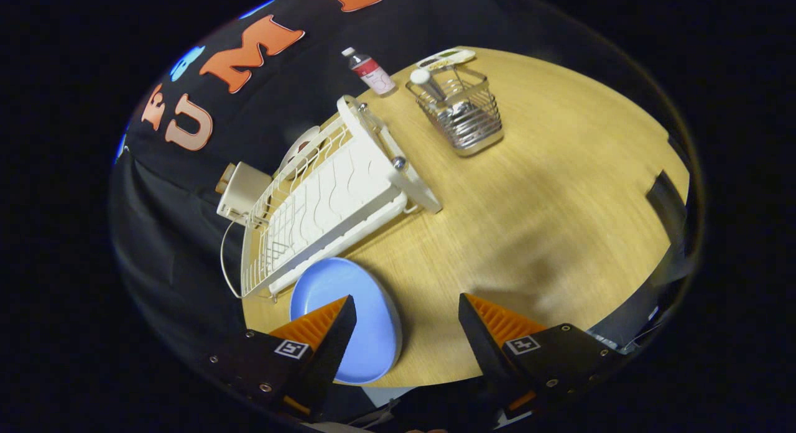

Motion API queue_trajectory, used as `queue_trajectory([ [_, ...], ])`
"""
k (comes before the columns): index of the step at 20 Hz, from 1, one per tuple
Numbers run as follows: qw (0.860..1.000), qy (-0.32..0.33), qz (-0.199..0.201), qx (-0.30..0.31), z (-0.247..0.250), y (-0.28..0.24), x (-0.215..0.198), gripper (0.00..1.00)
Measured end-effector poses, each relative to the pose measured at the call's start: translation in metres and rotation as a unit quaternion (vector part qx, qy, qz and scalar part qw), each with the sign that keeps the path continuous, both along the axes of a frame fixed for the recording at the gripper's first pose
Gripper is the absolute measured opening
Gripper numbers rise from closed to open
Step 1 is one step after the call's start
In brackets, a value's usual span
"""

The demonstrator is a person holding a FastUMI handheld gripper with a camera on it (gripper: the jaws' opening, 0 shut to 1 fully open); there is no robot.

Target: Take the plate from the dish rack, then take the spoon from the basket and place it into the plate.

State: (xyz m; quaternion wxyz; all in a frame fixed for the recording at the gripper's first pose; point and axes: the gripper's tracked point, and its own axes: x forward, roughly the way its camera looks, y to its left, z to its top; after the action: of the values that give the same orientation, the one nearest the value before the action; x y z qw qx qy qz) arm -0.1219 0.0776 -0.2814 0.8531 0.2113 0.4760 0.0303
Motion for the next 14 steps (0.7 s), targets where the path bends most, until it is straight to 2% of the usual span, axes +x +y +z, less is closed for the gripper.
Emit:
queue_trajectory([
  [3,0.996,-0.048,-0.015,-0.072,0.03,-0.042,0.029,0.99],
  [5,0.988,-0.102,-0.019,-0.115,0.058,-0.062,0.052,0.98],
  [10,0.949,-0.232,0.007,-0.215,0.11,-0.079,0.107,0.99],
  [14,0.928,-0.271,0.04,-0.254,0.109,-0.076,0.135,0.96],
])
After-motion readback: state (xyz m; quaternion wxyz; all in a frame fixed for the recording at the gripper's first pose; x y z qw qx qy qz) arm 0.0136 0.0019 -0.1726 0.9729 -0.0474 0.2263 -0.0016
